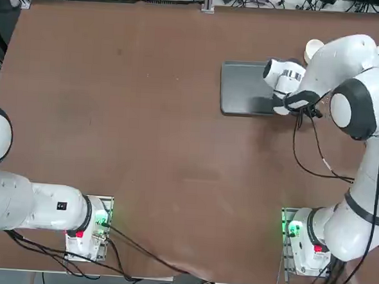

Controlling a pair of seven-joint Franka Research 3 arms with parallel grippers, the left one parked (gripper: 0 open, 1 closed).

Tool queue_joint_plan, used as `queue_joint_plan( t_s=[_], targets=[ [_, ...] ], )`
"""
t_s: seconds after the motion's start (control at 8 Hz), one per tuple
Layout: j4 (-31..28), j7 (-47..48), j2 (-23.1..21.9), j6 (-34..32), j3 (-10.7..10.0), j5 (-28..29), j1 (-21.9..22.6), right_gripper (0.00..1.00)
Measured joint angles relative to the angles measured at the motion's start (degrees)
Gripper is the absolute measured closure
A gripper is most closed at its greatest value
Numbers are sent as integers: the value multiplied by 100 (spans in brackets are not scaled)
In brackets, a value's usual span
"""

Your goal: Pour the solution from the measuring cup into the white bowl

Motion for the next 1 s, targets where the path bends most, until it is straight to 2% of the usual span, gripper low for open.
queue_joint_plan(
  t_s=[0.5,0.75,1.0],
  targets=[
    [7,-540,-251,7,111,575,10,1],
    [76,-1328,-733,8,126,1168,14,1],
    [406,-2457,-1308,-195,128,1945,9,1]
  ],
)
